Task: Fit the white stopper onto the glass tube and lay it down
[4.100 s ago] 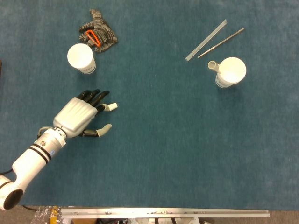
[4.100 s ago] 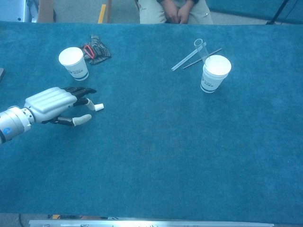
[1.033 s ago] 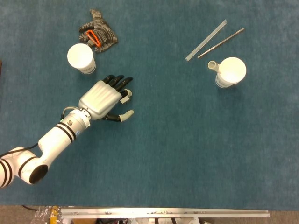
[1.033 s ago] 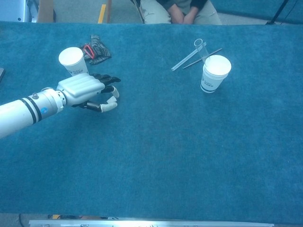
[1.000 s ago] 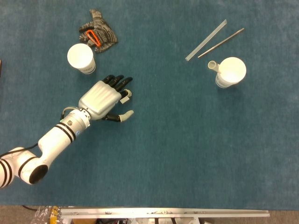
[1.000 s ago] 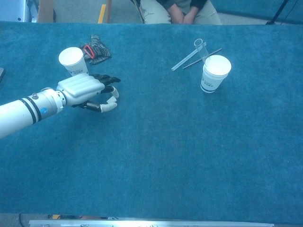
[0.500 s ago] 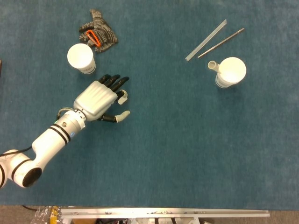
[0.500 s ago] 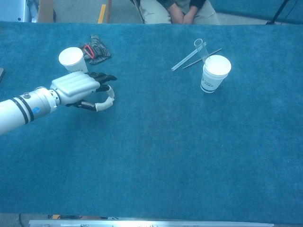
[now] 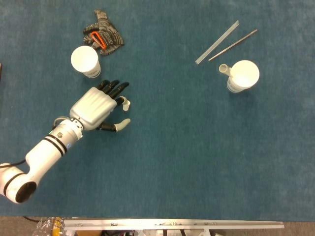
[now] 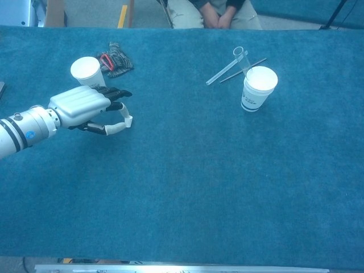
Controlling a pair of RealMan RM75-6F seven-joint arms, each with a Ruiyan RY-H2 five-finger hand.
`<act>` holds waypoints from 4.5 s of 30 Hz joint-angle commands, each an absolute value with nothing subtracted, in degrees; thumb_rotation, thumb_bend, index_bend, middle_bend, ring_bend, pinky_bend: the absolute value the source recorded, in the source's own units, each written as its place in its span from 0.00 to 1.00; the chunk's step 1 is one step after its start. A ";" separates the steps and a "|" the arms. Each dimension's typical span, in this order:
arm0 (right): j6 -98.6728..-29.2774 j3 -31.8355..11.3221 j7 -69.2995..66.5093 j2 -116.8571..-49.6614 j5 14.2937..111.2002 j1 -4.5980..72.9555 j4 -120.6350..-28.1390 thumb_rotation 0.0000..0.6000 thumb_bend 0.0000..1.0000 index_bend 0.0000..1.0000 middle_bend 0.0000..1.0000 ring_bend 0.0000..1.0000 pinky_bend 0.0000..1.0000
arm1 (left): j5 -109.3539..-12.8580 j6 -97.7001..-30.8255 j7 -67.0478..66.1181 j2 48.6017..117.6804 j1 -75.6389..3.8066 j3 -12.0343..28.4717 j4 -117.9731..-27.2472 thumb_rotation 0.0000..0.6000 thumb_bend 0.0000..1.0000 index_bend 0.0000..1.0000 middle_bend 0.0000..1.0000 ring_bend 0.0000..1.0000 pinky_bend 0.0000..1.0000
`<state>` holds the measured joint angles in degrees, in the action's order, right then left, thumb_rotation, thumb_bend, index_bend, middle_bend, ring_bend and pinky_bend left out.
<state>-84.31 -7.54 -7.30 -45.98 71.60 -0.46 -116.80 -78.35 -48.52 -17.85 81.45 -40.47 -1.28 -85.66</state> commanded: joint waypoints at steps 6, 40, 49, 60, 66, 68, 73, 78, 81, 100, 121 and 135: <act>-84.69 -7.50 -7.14 -45.76 71.92 -0.63 -117.32 1.00 0.32 0.23 0.13 0.04 0.18 | -78.51 -48.91 -17.84 81.21 -39.98 -1.72 -86.32 0.00 0.29 0.26 0.00 0.00 0.00; -83.65 -7.71 -8.01 -46.24 71.12 -0.11 -116.46 1.00 0.32 0.23 0.13 0.04 0.18 | -79.20 -62.88 -11.94 71.04 -31.98 0.18 -93.74 0.47 0.29 0.12 0.00 0.00 0.00; -82.32 -7.85 -7.94 -47.30 70.96 0.81 -115.51 1.00 0.32 0.23 0.13 0.04 0.18 | -80.10 -61.45 -8.14 70.97 -31.25 -0.27 -94.07 0.94 0.29 0.25 0.00 0.00 0.00; -82.74 -7.69 -8.22 -47.23 71.17 0.44 -115.51 1.00 0.32 0.23 0.13 0.04 0.18 | -79.71 -53.68 -12.96 77.67 -36.08 0.65 -91.71 1.00 0.29 0.33 0.00 0.00 0.00; -82.84 -7.57 -9.17 -46.85 71.48 0.12 -115.27 1.00 0.32 0.23 0.13 0.04 0.18 | -77.10 -50.91 -15.32 80.22 -37.98 1.77 -90.25 1.00 0.29 0.34 0.00 0.00 0.00; -82.87 -7.61 -9.29 -46.77 71.48 0.10 -115.22 1.00 0.32 0.23 0.13 0.04 0.18 | -76.31 -50.37 -15.98 80.85 -38.38 2.01 -89.75 1.00 0.29 0.34 0.00 0.00 0.00; -82.71 -7.58 -9.68 -46.68 71.64 0.11 -115.04 1.00 0.32 0.23 0.13 0.04 0.18 | -74.00 -49.31 -17.40 82.72 -39.40 2.85 -88.25 1.00 0.29 0.35 0.00 0.00 0.00; -82.66 -7.65 -9.79 -46.64 71.51 0.12 -114.89 1.00 0.32 0.23 0.13 0.04 0.18 | -72.32 -48.43 -18.40 84.36 -40.27 3.26 -86.57 1.00 0.29 0.36 0.00 0.00 0.00; -82.87 -7.62 -9.97 -46.45 71.48 -0.08 -114.82 1.00 0.32 0.23 0.13 0.04 0.18 | -71.74 -48.25 -18.80 85.06 -40.51 3.20 -85.80 1.00 0.29 0.37 0.00 0.00 0.00; -83.36 -7.62 -10.97 -45.87 71.40 -0.70 -114.51 1.00 0.32 0.23 0.13 0.04 0.18 | -70.03 -47.80 -19.12 88.78 -41.62 3.26 -81.93 1.00 0.29 0.42 0.00 0.00 0.00; -83.24 -7.85 -11.15 -45.80 70.76 -0.77 -114.25 1.00 0.32 0.23 0.13 0.04 0.18 | -69.96 -47.79 -17.61 90.01 -42.15 3.33 -79.75 1.00 0.29 0.45 0.00 0.00 0.00; -83.55 -7.93 -10.84 -45.68 70.48 -0.98 -114.54 1.00 0.32 0.23 0.13 0.04 0.18 | -70.58 -48.24 -16.23 91.09 -42.07 3.30 -78.36 1.00 0.30 0.49 0.04 0.00 0.00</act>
